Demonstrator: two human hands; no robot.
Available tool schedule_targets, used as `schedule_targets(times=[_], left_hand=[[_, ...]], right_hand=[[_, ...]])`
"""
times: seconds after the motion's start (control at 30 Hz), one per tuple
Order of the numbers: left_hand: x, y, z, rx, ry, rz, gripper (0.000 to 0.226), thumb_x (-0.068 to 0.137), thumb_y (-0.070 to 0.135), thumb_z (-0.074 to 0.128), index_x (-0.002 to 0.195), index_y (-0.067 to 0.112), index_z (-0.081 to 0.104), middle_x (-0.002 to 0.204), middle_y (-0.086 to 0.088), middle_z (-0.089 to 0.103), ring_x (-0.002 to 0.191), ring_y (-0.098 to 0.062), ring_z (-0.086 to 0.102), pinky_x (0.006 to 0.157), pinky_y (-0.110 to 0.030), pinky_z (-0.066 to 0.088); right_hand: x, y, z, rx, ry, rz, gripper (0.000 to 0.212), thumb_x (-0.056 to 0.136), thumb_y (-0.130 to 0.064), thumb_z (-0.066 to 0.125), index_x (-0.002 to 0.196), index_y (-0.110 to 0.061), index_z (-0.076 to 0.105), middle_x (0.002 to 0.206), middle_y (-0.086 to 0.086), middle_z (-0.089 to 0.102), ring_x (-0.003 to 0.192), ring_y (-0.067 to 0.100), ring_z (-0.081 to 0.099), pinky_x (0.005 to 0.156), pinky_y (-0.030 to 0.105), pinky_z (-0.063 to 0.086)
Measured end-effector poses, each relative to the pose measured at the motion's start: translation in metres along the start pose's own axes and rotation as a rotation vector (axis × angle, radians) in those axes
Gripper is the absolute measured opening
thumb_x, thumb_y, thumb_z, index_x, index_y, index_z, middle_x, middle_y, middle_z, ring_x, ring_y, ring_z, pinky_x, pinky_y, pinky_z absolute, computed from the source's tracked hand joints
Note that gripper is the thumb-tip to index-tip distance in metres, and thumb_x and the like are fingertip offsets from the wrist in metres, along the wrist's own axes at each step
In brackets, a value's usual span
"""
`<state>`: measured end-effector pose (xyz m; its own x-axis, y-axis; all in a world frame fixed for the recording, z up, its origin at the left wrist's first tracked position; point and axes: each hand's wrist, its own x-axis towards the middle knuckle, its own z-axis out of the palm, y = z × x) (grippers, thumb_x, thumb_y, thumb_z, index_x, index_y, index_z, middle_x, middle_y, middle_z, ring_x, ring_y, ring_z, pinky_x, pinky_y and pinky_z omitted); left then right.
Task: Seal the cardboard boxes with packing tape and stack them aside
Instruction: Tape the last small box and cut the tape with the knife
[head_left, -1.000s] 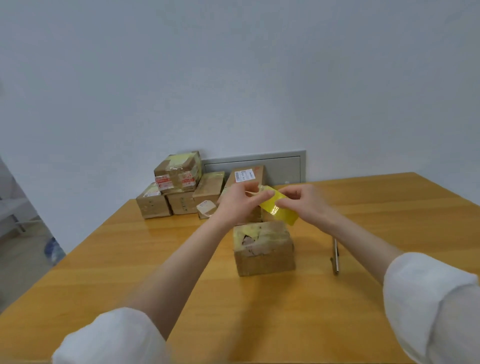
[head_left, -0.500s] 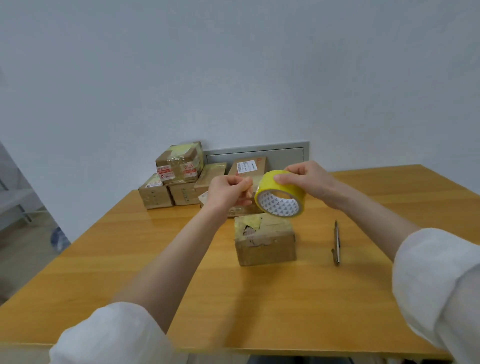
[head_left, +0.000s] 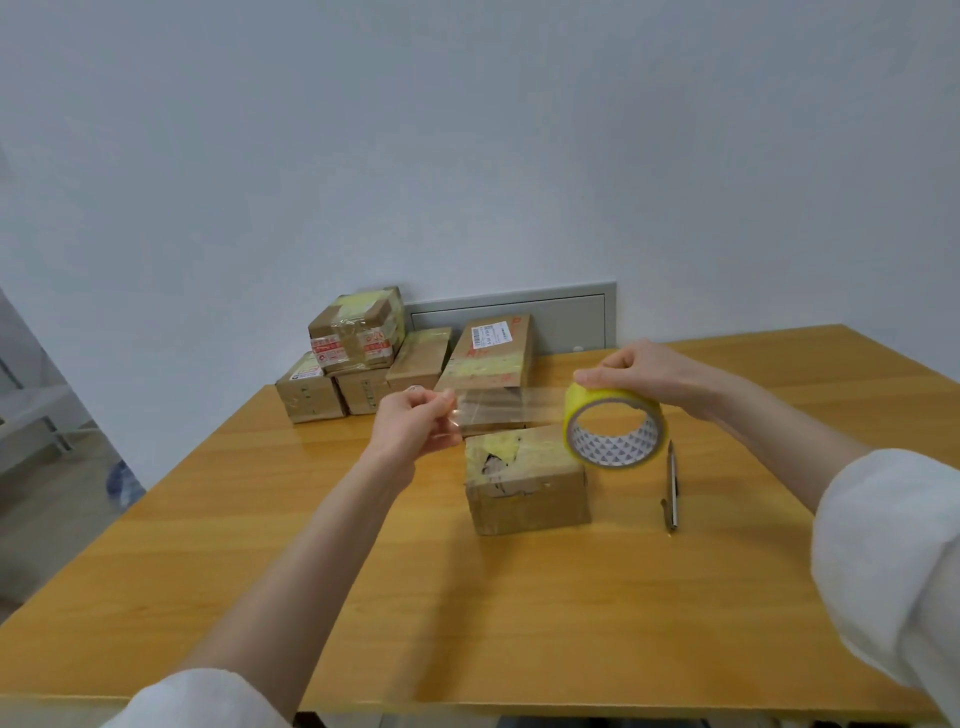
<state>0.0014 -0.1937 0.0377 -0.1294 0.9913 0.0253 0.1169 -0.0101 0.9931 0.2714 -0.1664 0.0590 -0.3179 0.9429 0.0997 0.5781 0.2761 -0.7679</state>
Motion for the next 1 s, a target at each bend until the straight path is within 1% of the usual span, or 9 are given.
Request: schedule_targets(times=[0.13, 0.2, 0.3, 0.37, 0.47, 0.6, 0.73, 0.9, 1.0], left_hand=[[0.000, -0.012, -0.009, -0.025, 0.030, -0.041, 0.014, 0.091, 0.016, 0.064, 0.086, 0.002, 0.064, 0.060, -0.001, 0.057, 0.052, -0.008, 0.058, 0.052, -0.021, 0.054], [-0.002, -0.019, -0.011, -0.003, 0.020, -0.064, 0.015, 0.091, 0.016, 0.064, 0.086, 0.002, 0.064, 0.063, -0.003, 0.057, 0.053, -0.008, 0.058, 0.053, -0.022, 0.054], [-0.006, -0.036, -0.007, 0.053, 0.029, -0.089, 0.017, 0.093, 0.017, 0.061, 0.086, 0.002, 0.064, 0.071, -0.004, 0.059, 0.065, -0.012, 0.060, 0.058, -0.025, 0.056], [-0.008, -0.044, -0.001, 0.049, 0.056, -0.090, 0.019, 0.094, 0.017, 0.059, 0.086, 0.001, 0.062, 0.080, -0.007, 0.061, 0.076, -0.016, 0.061, 0.065, -0.028, 0.058], [-0.004, -0.043, 0.000, 0.022, 0.095, -0.119, 0.020, 0.097, 0.018, 0.055, 0.088, 0.001, 0.062, 0.090, -0.013, 0.065, 0.086, -0.023, 0.064, 0.072, -0.032, 0.059], [-0.001, -0.043, -0.006, 0.069, 0.089, -0.125, 0.022, 0.098, 0.018, 0.054, 0.083, 0.003, 0.061, 0.081, -0.008, 0.063, 0.077, -0.017, 0.063, 0.065, -0.031, 0.060], [0.000, -0.055, -0.009, 0.132, 0.084, -0.152, 0.025, 0.097, 0.017, 0.054, 0.076, 0.005, 0.060, 0.070, -0.006, 0.059, 0.066, -0.013, 0.059, 0.056, -0.027, 0.058], [0.004, -0.078, -0.005, 0.210, 0.127, -0.156, 0.022, 0.097, 0.016, 0.055, 0.077, 0.008, 0.057, 0.071, -0.006, 0.058, 0.066, -0.014, 0.058, 0.056, -0.028, 0.057], [0.015, -0.077, -0.016, 0.220, 0.195, -0.134, 0.017, 0.097, 0.015, 0.054, 0.082, 0.007, 0.058, 0.072, -0.007, 0.058, 0.066, -0.014, 0.058, 0.053, -0.027, 0.056]], right_hand=[[0.004, 0.011, -0.008, -0.180, 0.034, 0.021, 0.052, 0.076, -0.058, 0.068, 0.047, -0.021, 0.047, 0.041, -0.012, 0.038, 0.041, 0.007, 0.038, 0.053, 0.025, 0.032], [0.005, 0.017, -0.009, -0.284, 0.045, 0.050, 0.050, 0.075, -0.058, 0.069, 0.048, -0.020, 0.054, 0.041, -0.012, 0.047, 0.045, 0.007, 0.045, 0.050, 0.023, 0.035], [0.007, 0.028, -0.002, -0.379, 0.002, 0.099, 0.044, 0.075, -0.061, 0.067, 0.058, -0.020, 0.065, 0.054, -0.010, 0.059, 0.056, 0.011, 0.055, 0.053, 0.025, 0.040], [0.010, 0.032, 0.003, -0.397, -0.017, 0.126, 0.040, 0.076, -0.060, 0.068, 0.060, -0.023, 0.067, 0.058, -0.008, 0.060, 0.060, 0.011, 0.056, 0.055, 0.026, 0.040], [0.015, 0.034, 0.008, -0.352, -0.052, 0.153, 0.038, 0.077, -0.057, 0.069, 0.058, -0.024, 0.066, 0.053, -0.011, 0.056, 0.058, 0.010, 0.053, 0.055, 0.025, 0.038], [0.022, 0.032, 0.014, -0.331, -0.102, 0.190, 0.040, 0.077, -0.058, 0.068, 0.055, -0.026, 0.061, 0.042, -0.017, 0.050, 0.056, 0.007, 0.049, 0.052, 0.022, 0.036], [0.030, 0.035, 0.025, -0.424, -0.156, 0.225, 0.035, 0.078, -0.061, 0.065, 0.072, -0.027, 0.061, 0.070, -0.013, 0.058, 0.072, 0.008, 0.055, 0.062, 0.025, 0.042], [0.034, 0.037, 0.035, -0.440, -0.164, 0.274, 0.040, 0.079, -0.062, 0.064, 0.074, -0.023, 0.065, 0.076, -0.006, 0.062, 0.075, 0.012, 0.057, 0.065, 0.029, 0.047], [0.039, 0.037, 0.052, -0.391, -0.128, 0.275, 0.051, 0.079, -0.063, 0.062, 0.093, -0.014, 0.070, 0.092, 0.001, 0.068, 0.085, 0.018, 0.062, 0.079, 0.036, 0.055]])
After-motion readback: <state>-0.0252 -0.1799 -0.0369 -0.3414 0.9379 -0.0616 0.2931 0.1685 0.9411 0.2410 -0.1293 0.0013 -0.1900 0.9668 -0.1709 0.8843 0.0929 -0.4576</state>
